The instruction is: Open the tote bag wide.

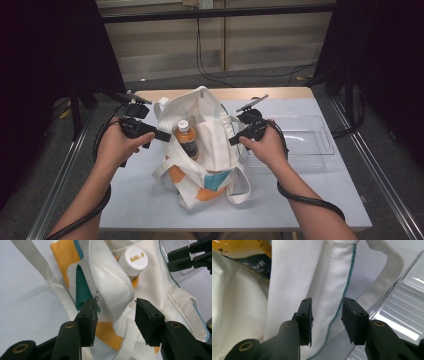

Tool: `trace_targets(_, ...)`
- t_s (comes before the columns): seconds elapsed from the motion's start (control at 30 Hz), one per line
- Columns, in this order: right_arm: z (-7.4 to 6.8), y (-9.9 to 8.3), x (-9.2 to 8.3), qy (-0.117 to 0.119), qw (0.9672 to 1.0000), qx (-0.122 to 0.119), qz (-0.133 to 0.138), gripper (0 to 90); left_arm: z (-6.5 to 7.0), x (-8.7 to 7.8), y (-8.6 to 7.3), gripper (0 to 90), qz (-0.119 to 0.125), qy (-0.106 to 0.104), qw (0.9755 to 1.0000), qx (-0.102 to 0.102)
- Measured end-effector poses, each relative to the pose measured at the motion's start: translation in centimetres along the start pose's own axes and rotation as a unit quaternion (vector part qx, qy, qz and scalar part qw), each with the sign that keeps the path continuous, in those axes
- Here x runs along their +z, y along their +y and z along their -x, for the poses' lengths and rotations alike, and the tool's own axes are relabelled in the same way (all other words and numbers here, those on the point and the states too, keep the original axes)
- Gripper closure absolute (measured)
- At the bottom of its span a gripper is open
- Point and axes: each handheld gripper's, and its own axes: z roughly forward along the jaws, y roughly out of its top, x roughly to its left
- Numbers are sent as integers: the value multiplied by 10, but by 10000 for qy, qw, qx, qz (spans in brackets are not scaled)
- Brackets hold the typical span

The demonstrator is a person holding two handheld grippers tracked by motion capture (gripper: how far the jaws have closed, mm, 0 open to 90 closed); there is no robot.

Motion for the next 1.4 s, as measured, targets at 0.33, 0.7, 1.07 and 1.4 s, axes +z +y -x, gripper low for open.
trace_targets(0.33, 5, 3, -6, -35, 9999, 61, 146, 544, 2, -12, 17, 502, 341, 203, 9992, 9)
trace_targets(0.7, 6, 15, -3, -49, 9998, 67, 169, 549, -2, -4, 37, 590, 513, 506, 9974, 52)
trace_targets(1.07, 12, 26, 9, 7, 9996, 190, 219, 602, -8, -1, 44, 757, 574, 575, 9967, -3)
trace_targets(1.4, 11, 39, 15, -75, 9996, 187, 197, 676, -15, 3, 43, 834, 518, 621, 9967, 12)
